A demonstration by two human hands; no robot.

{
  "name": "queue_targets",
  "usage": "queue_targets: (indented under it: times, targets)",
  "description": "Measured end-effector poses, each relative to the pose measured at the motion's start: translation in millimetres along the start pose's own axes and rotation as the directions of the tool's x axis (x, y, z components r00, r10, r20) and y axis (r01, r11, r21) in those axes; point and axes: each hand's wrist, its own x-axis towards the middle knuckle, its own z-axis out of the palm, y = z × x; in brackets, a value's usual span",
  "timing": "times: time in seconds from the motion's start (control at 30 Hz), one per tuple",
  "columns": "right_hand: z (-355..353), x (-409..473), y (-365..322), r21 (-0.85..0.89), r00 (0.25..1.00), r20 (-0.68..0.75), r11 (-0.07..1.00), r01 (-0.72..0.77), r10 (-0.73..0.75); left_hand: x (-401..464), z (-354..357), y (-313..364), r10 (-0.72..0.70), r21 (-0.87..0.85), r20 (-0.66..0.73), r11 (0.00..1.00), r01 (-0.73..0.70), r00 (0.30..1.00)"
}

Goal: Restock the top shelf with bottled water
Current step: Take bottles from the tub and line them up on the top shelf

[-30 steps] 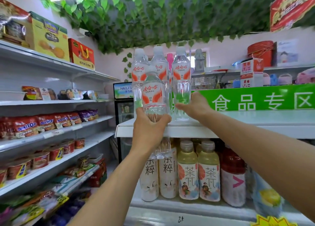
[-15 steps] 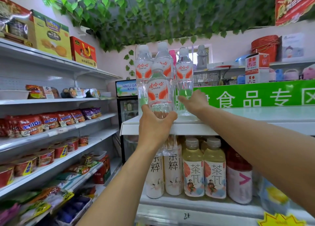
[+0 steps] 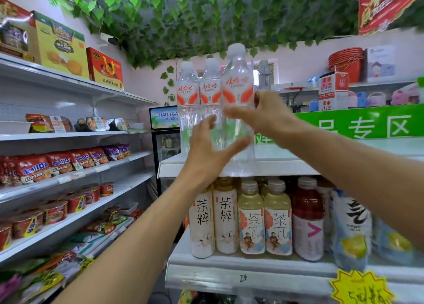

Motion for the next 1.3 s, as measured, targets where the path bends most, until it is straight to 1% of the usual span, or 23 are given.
queue_targets:
  times: [0.07,0.13,0.17,0.23,0.3,0.4,0.53,0.6,0.7,0.77,0.83,0.9,1.07,1.3]
  targets:
    - [-14.8,15.9,-0.2,0.016,0.997,-0.081,1.0,0.013,-0.012,9.1,-7.3,-7.4,-0.026,0.016,-0.115,0.999,0.028,0.993]
    - [-23.5,34.1,4.6,0.027,0.988,-0.156,1.0,-0.003,0.007,22.1,-7.8,-17.9,-0.098,0.062,-0.196,0.992,0.112,0.976]
    - [-24.9,42.1,8.6,0.025,0.984,-0.178,0.999,-0.022,0.026,28.6,-5.6,-23.3,-0.147,0.09,-0.202,0.982,0.167,0.968]
    - [-22.6,56.0,20.3,0.01,0.983,-0.177,0.999,-0.05,0.051,39.9,1.1,-33.6,-0.242,0.124,-0.185,0.956,0.267,0.952]
    - [-15.6,64.0,32.8,-0.01,0.987,-0.15,0.998,-0.066,0.064,46.4,8.7,-43.1,-0.272,0.161,-0.184,0.939,0.302,0.944]
    - [-3.6,68.2,47.9,-0.022,0.991,-0.114,0.997,-0.077,0.074,49.1,16.1,-49.7,-0.242,0.25,-0.233,0.921,0.299,0.942]
    - [4.1,70.2,53.3,-0.032,0.992,-0.109,0.997,-0.075,0.071,49.6,16.2,-54.3,-0.207,0.263,-0.249,0.926,0.272,0.946]
    - [8.8,68.0,59.5,-0.087,0.992,-0.09,0.992,-0.095,0.088,50.6,15.4,-56.1,-0.204,0.263,-0.248,0.927,0.269,0.947]
    - [20.1,55.6,83.2,-0.183,0.983,-0.058,0.966,-0.182,0.174,50.8,14.5,-57.5,-0.192,0.265,-0.25,0.929,0.258,0.949]
    - [26.5,44.3,96.1,-0.214,0.979,-0.069,0.956,-0.2,0.189,50.1,14.2,-59.0,-0.176,0.267,-0.252,0.932,0.244,0.951]
    - [29.3,39.6,102.6,-0.24,0.981,-0.103,0.952,-0.187,0.167,49.5,14.3,-60.2,-0.166,0.267,-0.259,0.934,0.236,0.952]
    - [29.1,39.7,101.7,-0.254,0.981,-0.106,0.949,-0.187,0.165,48.8,14.6,-60.1,-0.169,0.27,-0.262,0.932,0.241,0.95]
    - [29.3,49.6,104.8,-0.24,0.974,-0.092,0.945,-0.224,0.207,49.3,13.9,-58.9,-0.197,0.275,-0.249,0.924,0.265,0.948]
    - [34.5,64.2,112.4,-0.275,0.956,-0.111,0.916,-0.292,0.272,49.0,13.2,-59.1,-0.208,0.278,-0.245,0.921,0.274,0.947]
